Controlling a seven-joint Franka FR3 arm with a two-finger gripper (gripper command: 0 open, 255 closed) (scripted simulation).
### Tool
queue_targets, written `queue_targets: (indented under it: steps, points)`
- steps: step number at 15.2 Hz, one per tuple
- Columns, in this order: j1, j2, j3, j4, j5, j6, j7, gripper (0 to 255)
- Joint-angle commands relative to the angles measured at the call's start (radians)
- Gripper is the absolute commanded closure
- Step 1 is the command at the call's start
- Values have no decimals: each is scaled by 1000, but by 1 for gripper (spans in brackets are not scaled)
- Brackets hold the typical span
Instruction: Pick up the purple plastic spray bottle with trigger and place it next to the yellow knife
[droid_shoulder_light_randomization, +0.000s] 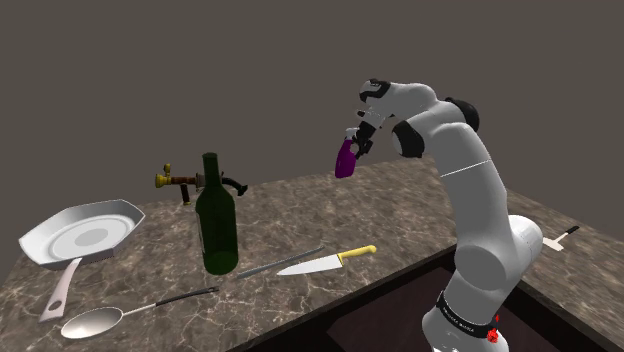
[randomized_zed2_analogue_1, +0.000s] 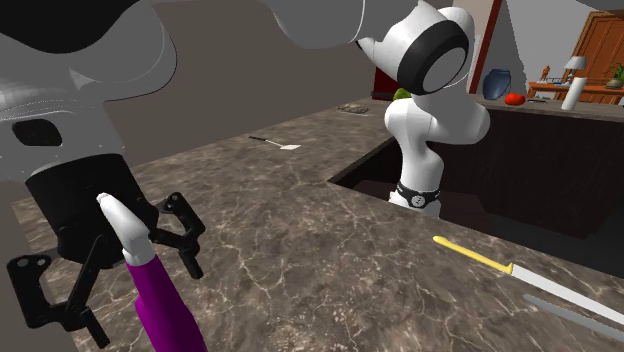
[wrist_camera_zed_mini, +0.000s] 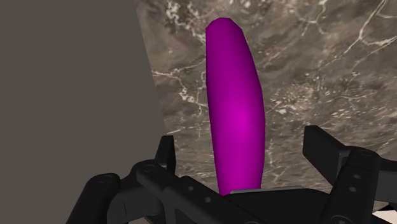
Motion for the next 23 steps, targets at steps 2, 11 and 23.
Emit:
queue_targets:
  steps: [2, 11, 23]
  points:
    - [0, 0, 0, 0, 0, 0, 0, 0]
    - [0, 0, 0, 0, 0, 0, 0, 255]
    - [-41, -17, -1, 128, -5, -106, 75, 255]
